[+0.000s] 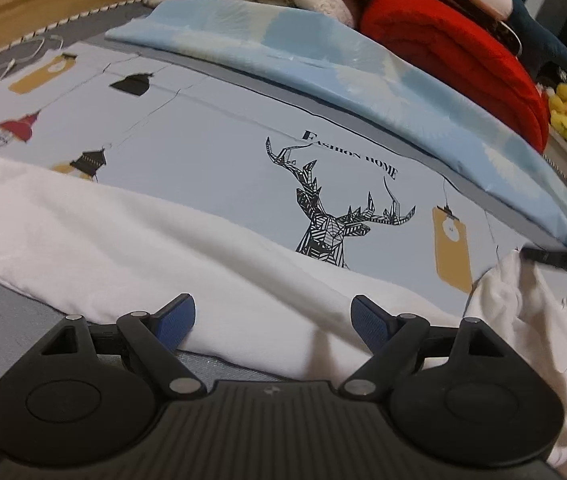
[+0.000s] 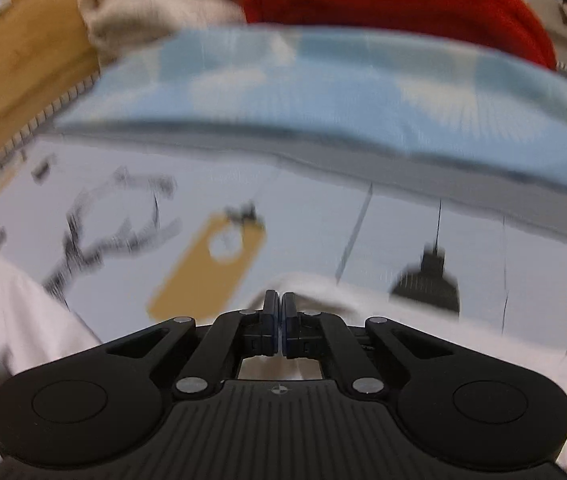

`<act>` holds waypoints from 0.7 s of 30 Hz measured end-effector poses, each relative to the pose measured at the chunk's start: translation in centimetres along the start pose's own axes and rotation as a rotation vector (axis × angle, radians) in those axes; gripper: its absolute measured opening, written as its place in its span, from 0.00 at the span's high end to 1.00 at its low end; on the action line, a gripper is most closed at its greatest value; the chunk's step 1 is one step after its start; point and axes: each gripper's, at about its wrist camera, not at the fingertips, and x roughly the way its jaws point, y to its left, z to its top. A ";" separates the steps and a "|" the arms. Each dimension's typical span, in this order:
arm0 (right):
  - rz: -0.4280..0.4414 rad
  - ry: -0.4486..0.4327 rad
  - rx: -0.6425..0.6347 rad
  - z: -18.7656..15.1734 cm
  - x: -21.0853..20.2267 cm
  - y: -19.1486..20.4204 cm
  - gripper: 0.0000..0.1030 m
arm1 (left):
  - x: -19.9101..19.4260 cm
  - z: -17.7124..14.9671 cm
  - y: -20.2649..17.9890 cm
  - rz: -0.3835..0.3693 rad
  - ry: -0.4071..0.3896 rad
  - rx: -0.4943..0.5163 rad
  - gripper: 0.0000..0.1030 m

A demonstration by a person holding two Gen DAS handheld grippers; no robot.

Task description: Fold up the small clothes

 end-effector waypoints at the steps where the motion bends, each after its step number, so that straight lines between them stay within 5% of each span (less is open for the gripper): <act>1: -0.005 -0.045 0.014 1.0 -0.6 -0.2 1.00 | 0.1 0.1 0.2 0.003 -0.002 -0.015 0.14; 7: -0.142 -0.218 0.054 3.5 1.5 -2.1 1.00 | 0.5 0.4 1.1 0.061 -0.024 -0.058 0.14; 10: -0.187 -0.092 0.108 2.9 4.5 -3.5 1.00 | 0.8 0.6 1.7 0.064 -0.027 -0.055 0.14; 15: 0.044 -0.105 0.214 1.2 0.8 -5.2 0.87 | 0.2 1.4 3.0 0.129 -0.083 0.004 0.13; 18: 0.145 -0.064 0.139 -0.1 -1.6 -4.1 0.75 | -0.2 2.0 4.3 0.218 -0.118 0.062 0.08; 21: 0.190 -0.014 0.014 -1.4 -2.5 -1.6 0.53 | -0.5 2.7 5.8 0.290 -0.139 0.092 0.01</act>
